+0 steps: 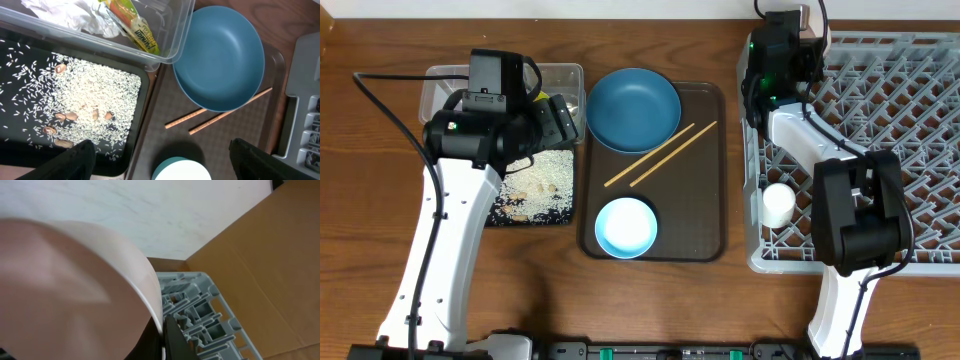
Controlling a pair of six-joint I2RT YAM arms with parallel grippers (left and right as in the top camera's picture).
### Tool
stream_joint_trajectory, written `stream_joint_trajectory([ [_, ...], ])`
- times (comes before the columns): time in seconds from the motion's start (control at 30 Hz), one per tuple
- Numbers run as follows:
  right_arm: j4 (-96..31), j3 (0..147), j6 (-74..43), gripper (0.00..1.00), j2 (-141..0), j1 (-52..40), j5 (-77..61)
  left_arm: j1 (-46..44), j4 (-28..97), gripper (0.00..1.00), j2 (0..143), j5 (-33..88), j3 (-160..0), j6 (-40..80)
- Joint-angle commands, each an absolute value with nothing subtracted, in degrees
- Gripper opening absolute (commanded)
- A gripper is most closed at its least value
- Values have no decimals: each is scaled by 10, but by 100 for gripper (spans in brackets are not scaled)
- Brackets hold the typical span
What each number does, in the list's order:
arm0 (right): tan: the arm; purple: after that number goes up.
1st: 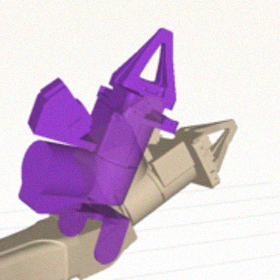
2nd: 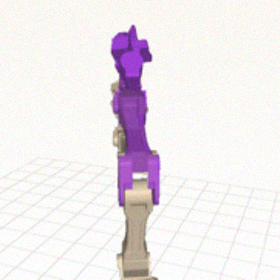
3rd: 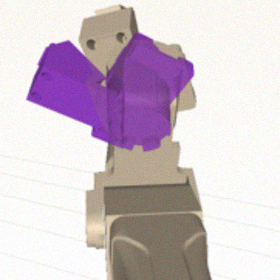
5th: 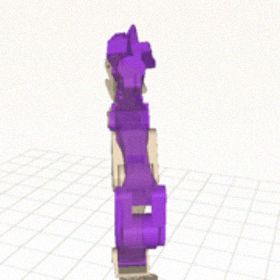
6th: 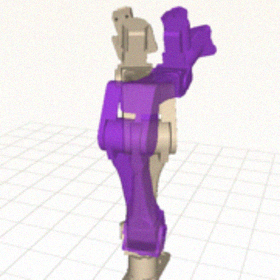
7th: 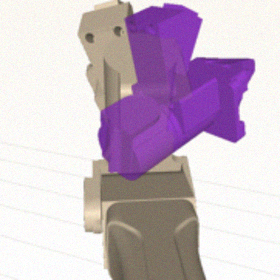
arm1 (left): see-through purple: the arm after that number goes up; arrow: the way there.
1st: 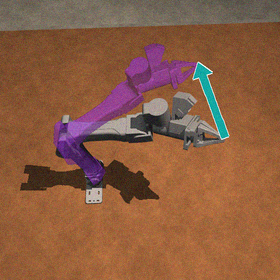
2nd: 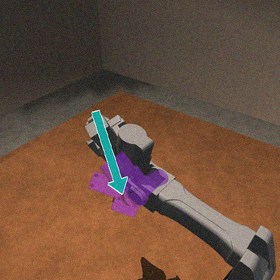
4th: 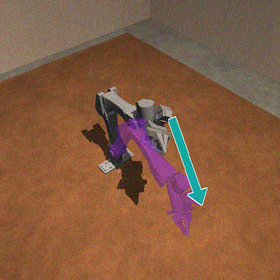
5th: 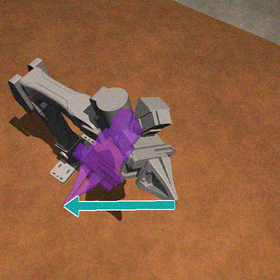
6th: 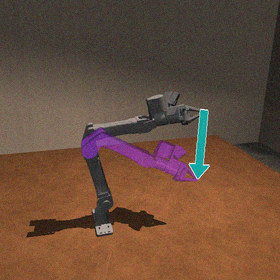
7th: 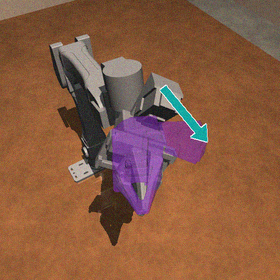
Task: Sort waste into correct bins and load items into the dishwasher rack
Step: 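Carry the pink bowl with the right gripper into the rack's back row, then reach the right gripper to the light-blue bowl and grasp its rim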
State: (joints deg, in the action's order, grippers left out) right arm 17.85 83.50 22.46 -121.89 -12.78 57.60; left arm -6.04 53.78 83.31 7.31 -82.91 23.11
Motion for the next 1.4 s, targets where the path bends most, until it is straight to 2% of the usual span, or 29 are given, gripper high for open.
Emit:
stream_joint_trajectory([
  [0.0, 173, 837, 228, 1, -1237, -140, 566, -58, 540, 88, 835, 68, -827, 228],
  [0.23, 152, 837, 228, 1, -1237, -163, 566, -58, 540, 88, 835, 68, -827, 228],
  [0.3, 138, 837, 228, 5, -1237, -169, 566, -58, 540, 88, 835, 68, -827, 228],
  [0.33, 131, 837, 228, 11, -1237, -171, 566, -58, 540, 88, 835, 68, -827, 228],
  [0.43, 99, 837, 228, 47, -1237, -178, 566, -58, 540, 88, 835, 68, -827, 228],
  [0.57, 75, 837, 228, 74, -1236, -192, 570, -58, 540, 88, 835, 68, -827, 228],
  [0.63, 75, 837, 228, 93, -1232, -201, 572, -58, 540, 88, 835, 68, -827, 228],
  [0.67, 76, 837, 228, 99, -1228, -204, 572, -58, 540, 88, 835, 68, -827, 228],
  [0.97, 78, 837, 227, 99, -1134, -215, 572, -58, 540, 88, 835, 68, -827, 228],
  [1.1, 38, 837, 187, 99, -1072, -217, 552, -58, 540, 88, 835, 68, -827, 228],
  [1.23, -138, 837, 88, 99, -1012, -233, 395, -58, 540, 88, 835, 68, -827, 228],
  [1.37, -310, 837, -43, 99, -975, -251, 133, -58, 540, 88, 835, 68, -827, 228],
])
